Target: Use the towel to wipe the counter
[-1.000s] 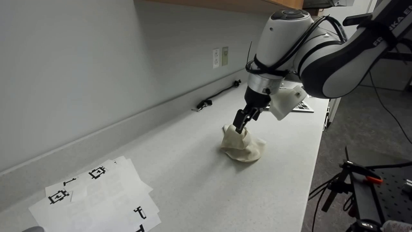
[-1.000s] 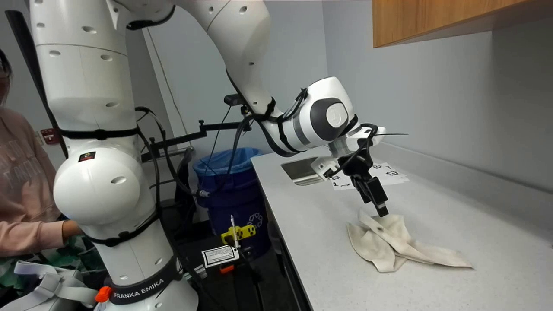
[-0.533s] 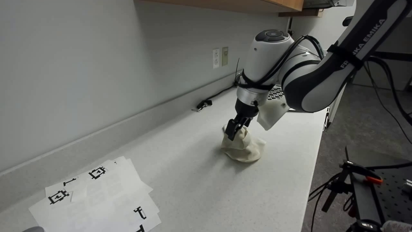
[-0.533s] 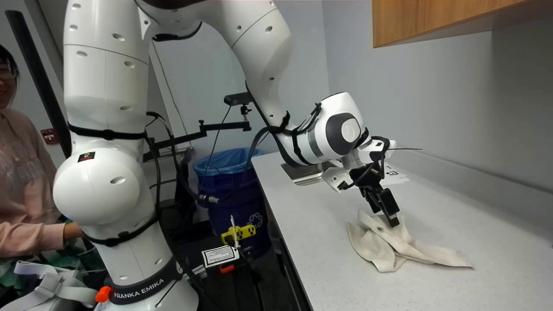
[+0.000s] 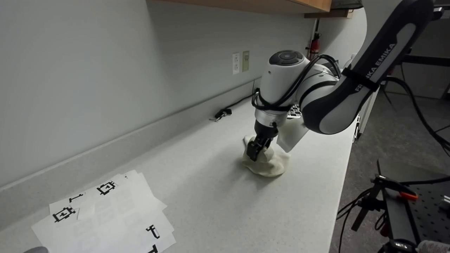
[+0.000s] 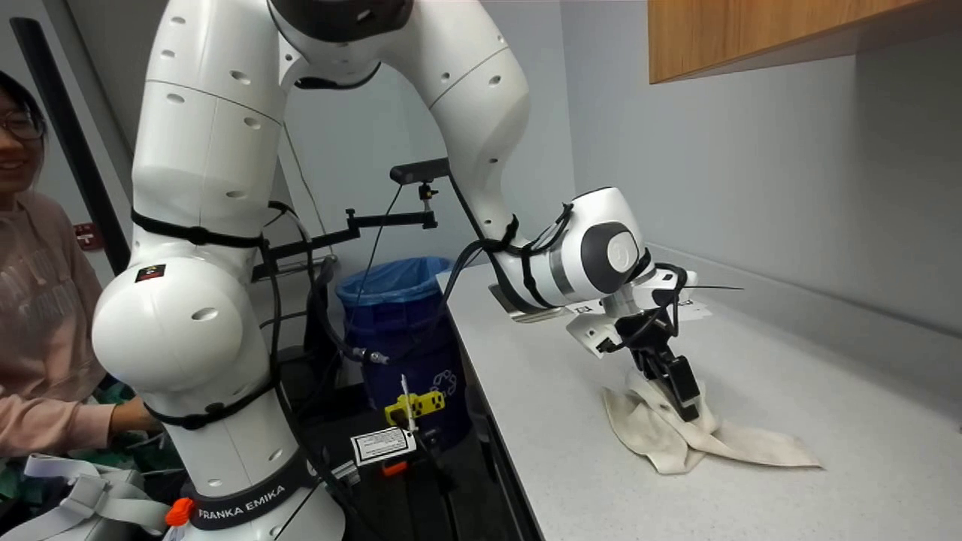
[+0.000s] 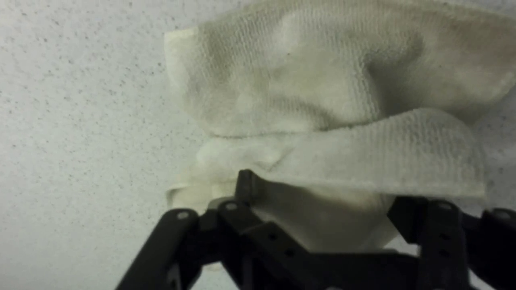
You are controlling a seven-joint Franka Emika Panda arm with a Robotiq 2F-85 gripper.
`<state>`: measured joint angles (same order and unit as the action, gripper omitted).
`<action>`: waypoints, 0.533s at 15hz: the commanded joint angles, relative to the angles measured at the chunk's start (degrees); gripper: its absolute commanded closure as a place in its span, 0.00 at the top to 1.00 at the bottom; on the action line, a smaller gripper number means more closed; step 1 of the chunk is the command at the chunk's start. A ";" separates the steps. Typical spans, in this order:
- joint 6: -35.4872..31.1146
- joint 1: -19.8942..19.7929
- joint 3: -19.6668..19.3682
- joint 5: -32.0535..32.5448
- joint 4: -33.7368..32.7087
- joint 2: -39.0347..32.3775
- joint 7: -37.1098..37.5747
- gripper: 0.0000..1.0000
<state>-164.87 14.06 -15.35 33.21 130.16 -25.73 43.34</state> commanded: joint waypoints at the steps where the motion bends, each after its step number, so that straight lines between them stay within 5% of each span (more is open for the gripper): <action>1: -0.63 -1.28 0.36 -0.36 -2.80 -3.52 -1.24 0.51; 8: -1.33 -0.28 -3.16 -5.24 -3.64 -5.97 -4.37 0.01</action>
<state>-164.87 13.67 -16.95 30.76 127.58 -29.48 41.74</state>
